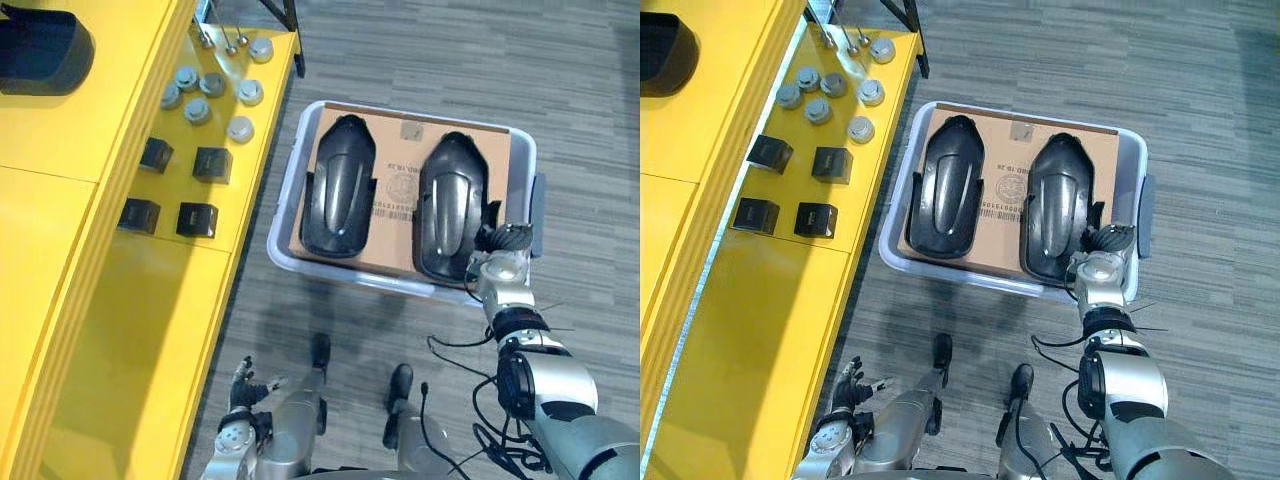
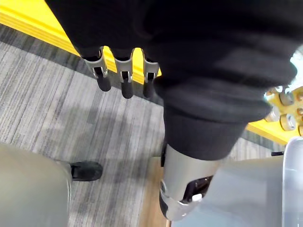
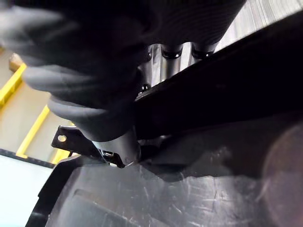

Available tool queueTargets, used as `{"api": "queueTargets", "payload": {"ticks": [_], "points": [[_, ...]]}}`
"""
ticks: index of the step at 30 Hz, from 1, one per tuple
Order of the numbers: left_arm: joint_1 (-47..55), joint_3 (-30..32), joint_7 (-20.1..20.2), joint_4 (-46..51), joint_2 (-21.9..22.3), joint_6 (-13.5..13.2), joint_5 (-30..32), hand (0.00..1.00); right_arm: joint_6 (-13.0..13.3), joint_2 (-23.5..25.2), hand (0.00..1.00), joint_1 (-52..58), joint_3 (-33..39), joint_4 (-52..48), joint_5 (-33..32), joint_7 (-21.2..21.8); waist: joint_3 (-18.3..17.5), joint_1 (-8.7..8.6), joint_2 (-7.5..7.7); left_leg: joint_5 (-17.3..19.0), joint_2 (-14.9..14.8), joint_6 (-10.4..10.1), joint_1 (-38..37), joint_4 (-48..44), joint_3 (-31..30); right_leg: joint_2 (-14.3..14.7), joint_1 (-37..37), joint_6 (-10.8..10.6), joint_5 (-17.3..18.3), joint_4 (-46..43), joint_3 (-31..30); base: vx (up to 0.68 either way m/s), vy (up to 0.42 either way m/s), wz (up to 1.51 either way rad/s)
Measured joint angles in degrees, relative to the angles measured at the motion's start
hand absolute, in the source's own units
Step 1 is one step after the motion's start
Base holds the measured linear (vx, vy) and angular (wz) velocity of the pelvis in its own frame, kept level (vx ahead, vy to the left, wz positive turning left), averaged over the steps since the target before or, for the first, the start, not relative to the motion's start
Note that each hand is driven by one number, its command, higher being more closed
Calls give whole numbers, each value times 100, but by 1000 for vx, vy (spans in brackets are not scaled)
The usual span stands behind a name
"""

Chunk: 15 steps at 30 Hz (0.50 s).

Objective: Walk over and take plastic housings, then place them on the shelf

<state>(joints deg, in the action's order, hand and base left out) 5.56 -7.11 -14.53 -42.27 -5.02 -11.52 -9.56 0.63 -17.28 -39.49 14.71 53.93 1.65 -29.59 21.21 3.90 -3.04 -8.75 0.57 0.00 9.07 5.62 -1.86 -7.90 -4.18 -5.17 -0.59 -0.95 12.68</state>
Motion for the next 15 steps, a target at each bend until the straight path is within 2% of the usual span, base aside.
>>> {"api": "queueTargets", "payload": {"ticks": [2,6,11,15], "points": [[4,-2,7,46,1,3,1,0,-98,68,100,329,2,-435,7,-9,-7,0,12,4,5,-2,-123,14,2,-9,119,-2,2,-1,-1,-15,4,0],[14,-2,74,311,12,12,3,0,-112,142,100,810,1,-1271,72,-16,-18,-28,19,4,-35,-1,-206,25,2,-10,200,-9,-2,-9,-14,-48,1,-1],[288,0,79,1234,20,78,12,0,-106,434,100,1493,-59,-2534,355,-28,-438,-150,174,4,-38,-1,-229,-4,11,-9,214,-11,-3,-7,-26,0,0,0],[376,-2,77,2240,33,94,16,0,-90,530,100,1776,-227,-3216,731,-20,-665,-157,189,9,-63,-7,-326,-1,35,2,296,-11,-4,-4,-51,-20,-8,-3]]}}
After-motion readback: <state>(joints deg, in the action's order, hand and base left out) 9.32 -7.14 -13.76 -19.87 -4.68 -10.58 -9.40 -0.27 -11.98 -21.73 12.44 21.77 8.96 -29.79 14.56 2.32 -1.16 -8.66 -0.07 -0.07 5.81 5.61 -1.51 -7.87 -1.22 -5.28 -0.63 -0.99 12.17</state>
